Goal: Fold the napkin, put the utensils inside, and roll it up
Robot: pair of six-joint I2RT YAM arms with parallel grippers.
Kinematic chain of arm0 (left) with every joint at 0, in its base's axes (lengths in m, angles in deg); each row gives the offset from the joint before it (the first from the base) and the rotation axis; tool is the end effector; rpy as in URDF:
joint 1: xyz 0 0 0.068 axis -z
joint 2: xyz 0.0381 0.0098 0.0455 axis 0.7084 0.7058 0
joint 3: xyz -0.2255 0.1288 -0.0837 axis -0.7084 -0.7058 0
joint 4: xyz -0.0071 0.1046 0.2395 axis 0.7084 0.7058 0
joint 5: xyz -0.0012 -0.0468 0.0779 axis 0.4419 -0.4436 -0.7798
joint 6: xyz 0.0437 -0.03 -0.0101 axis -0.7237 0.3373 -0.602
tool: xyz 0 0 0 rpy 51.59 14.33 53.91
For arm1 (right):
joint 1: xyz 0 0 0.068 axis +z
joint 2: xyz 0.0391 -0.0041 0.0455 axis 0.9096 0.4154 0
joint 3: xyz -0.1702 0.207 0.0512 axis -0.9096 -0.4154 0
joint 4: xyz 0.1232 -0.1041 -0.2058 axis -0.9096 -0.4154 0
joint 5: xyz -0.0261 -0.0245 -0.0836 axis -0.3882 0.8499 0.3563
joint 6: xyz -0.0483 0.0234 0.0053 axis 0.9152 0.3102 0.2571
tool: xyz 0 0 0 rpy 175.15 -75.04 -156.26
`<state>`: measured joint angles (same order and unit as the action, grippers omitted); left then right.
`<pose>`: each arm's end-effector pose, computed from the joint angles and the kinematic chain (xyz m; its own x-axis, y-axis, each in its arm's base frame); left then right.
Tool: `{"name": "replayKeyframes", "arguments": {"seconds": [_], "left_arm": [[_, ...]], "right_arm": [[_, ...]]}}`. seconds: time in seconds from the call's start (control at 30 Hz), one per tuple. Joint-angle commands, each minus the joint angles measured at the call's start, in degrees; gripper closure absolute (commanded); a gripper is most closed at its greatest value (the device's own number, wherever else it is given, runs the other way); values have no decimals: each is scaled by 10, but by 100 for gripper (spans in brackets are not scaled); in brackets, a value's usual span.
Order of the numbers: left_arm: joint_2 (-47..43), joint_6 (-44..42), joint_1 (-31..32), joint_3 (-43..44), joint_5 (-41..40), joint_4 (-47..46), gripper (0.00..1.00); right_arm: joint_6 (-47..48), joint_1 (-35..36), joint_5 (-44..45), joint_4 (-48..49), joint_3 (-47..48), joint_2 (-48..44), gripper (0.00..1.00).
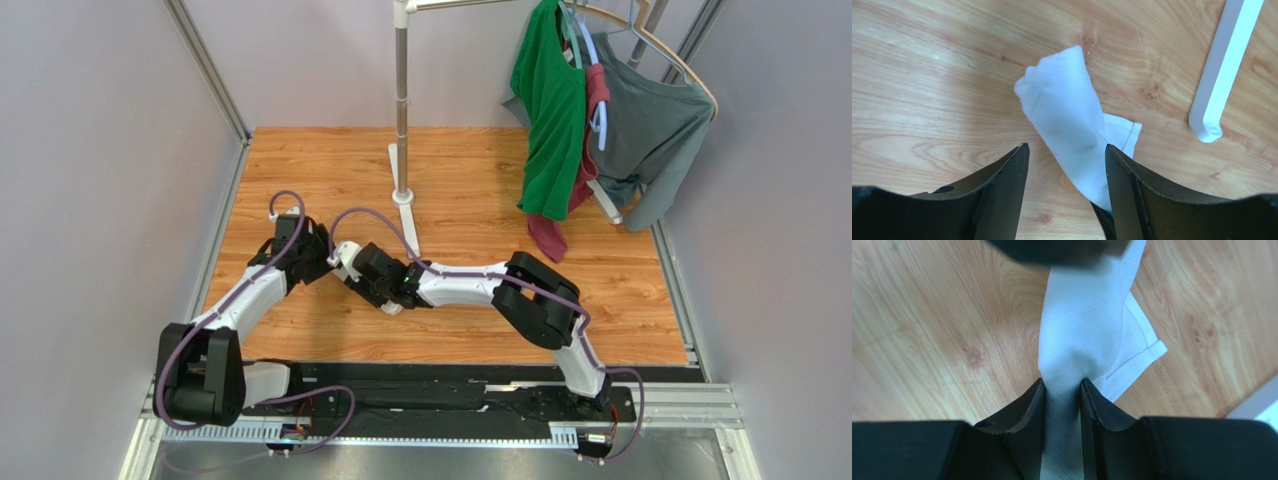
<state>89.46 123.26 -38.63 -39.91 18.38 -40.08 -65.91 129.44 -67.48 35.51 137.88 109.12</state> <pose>0.2372 -0.0285 0.1878 -0.6847 -0.5534 -0.4742 -0.3727 0.8250 -0.4247 0.2034 0.4073 0.1517 -0.2618 -0.6847 -0.6802 -0.8775 0.4623 -0.1276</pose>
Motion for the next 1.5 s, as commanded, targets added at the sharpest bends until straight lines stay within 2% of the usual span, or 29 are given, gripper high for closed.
{"name": "replayKeyframes", "arguments": {"seconds": [0.0,0.37,0.8,1.07,1.17,1.27,1.4,1.47], "left_arm": [[-49,10,-19,-19,-42,15,33],[-75,11,-21,-50,-16,-9,33],[-15,16,-21,-45,17,-68,35],[25,12,-21,-35,24,-69,44],[42,8,-21,-29,25,-65,50],[55,1,-21,-21,20,-58,53],[59,-3,-21,-18,22,-55,55],[59,-3,-20,-18,24,-54,55]], "right_arm": [[-88,-46,-180,-55,-8,-1,71],[-199,-122,-374,-36,27,44,74],[-254,-142,-448,-24,54,86,76],[-289,-158,-484,0,64,100,76],[-288,-158,-489,-2,66,96,72],[-277,-158,-487,-14,69,80,62],[-249,-157,-462,-52,82,52,41],[-227,-156,-443,-78,90,34,36]]}}
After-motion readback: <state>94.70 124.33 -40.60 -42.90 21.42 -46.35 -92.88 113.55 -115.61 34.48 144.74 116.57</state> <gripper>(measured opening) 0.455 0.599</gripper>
